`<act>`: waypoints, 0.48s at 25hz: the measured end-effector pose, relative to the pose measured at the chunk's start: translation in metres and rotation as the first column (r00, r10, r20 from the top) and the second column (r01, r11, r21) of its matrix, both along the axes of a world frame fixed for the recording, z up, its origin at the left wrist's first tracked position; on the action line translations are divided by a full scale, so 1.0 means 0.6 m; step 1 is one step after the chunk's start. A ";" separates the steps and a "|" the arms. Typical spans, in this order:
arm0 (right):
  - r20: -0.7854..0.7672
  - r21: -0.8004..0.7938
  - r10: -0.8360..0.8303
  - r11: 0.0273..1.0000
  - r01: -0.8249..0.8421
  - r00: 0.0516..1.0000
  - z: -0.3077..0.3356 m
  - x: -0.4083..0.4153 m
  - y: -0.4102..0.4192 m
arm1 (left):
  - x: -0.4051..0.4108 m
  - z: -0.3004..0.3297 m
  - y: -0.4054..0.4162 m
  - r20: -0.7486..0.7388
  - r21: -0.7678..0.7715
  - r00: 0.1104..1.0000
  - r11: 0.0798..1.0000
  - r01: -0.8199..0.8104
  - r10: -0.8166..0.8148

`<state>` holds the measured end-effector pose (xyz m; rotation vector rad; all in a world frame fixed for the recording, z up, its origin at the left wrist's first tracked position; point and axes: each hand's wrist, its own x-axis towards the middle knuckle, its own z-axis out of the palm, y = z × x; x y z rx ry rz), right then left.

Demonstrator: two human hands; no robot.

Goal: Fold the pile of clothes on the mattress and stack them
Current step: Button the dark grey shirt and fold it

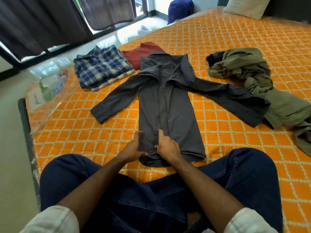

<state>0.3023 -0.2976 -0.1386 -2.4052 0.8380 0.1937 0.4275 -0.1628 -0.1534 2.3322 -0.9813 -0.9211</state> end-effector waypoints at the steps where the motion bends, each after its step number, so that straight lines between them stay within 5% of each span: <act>1: -0.005 -0.003 -0.001 1.000 0.001 1.000 -0.001 -0.007 -0.005 | -0.009 0.006 0.000 0.073 0.022 0.995 0.998 0.065 -0.066; 3: -0.070 -0.006 0.056 0.998 -0.057 0.996 0.000 -0.028 -0.020 | -0.025 0.023 -0.005 0.328 0.199 0.900 0.952 0.233 -0.288; 5: -0.161 0.066 0.162 0.986 -0.153 0.974 0.009 -0.048 -0.035 | -0.030 0.036 -0.021 0.447 0.517 0.690 0.794 0.321 -0.570; 7: -0.136 0.213 0.226 0.957 -0.194 0.965 0.028 -0.055 -0.057 | -0.027 0.059 -0.042 0.297 0.724 0.626 0.598 0.345 -0.721; 9: -0.036 0.376 0.215 0.908 -0.186 0.976 0.043 -0.059 -0.102 | -0.029 0.092 -0.074 -0.010 0.746 0.718 0.473 0.469 -0.696; 11: 0.087 0.327 0.053 0.942 -0.079 0.995 0.050 -0.058 -0.171 | -0.019 0.124 -0.124 -0.234 0.639 0.728 0.462 0.614 -0.644; 12: 0.142 0.259 -0.054 0.966 0.016 0.988 0.051 -0.057 -0.214 | -0.005 0.135 -0.161 -0.180 0.583 0.713 0.511 0.632 -0.677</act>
